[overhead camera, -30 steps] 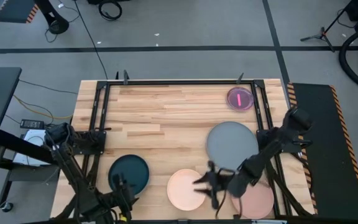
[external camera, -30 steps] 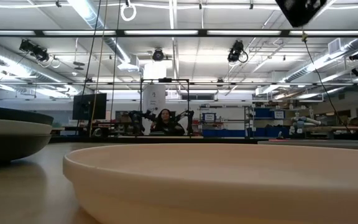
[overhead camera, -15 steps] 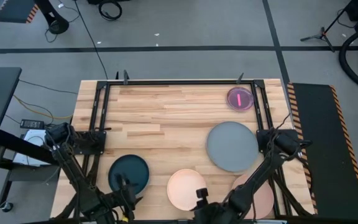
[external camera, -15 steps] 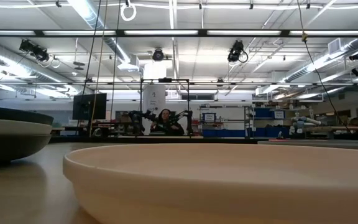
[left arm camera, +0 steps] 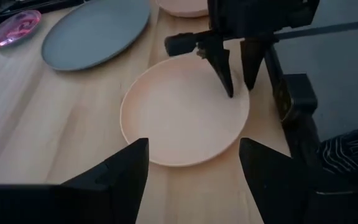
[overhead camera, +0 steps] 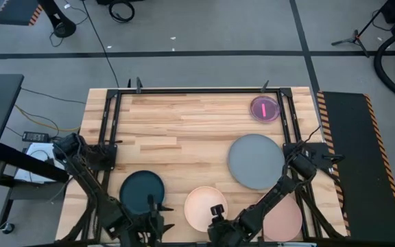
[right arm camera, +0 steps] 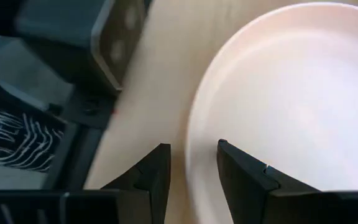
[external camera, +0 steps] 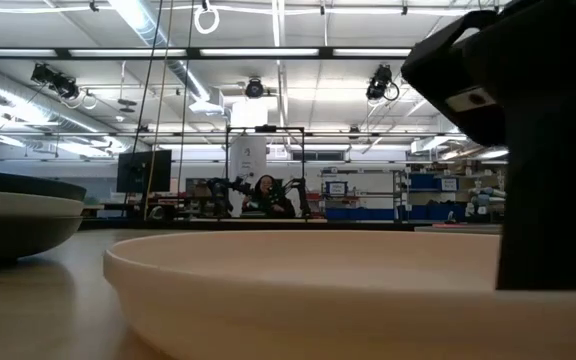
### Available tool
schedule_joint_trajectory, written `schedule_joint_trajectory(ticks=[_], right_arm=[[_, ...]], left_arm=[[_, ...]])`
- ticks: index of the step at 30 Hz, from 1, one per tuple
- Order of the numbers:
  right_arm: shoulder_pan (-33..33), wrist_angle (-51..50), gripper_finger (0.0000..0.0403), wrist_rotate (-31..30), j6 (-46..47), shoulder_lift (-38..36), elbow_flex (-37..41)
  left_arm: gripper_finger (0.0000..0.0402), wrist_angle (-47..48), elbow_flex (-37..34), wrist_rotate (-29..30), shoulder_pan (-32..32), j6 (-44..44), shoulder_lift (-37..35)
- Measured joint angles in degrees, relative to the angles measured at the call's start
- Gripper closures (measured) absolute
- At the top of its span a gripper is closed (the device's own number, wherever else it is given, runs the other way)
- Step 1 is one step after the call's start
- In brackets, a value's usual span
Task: Stack plastic plates
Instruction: Stack the left orange plate on top of the left stacked plates
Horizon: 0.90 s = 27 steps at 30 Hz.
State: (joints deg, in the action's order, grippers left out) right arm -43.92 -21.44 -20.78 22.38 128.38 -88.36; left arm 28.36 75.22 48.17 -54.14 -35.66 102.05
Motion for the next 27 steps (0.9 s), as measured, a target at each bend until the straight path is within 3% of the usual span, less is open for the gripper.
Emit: schedule_joint_trajectory(ticks=[8, 16, 27], right_arm=[[1.28, -1.89, 0.0286, 0.17, 2.52, -0.10, 0.02], [1.86, -2.54, 0.0387, 2.65, 2.57, -0.60, 0.16], [1.88, -12.08, 0.0391, 1.77, 5.91, -7.34, 0.44]], left_arm=[[0.0146, -3.30, 0.06, -0.52, 1.59, 1.91, 4.79], [0.0146, -7.25, 0.00, -5.55, 4.91, 1.91, 11.01], [0.0145, -14.65, 0.00, -6.44, 6.48, 10.90, 12.08]])
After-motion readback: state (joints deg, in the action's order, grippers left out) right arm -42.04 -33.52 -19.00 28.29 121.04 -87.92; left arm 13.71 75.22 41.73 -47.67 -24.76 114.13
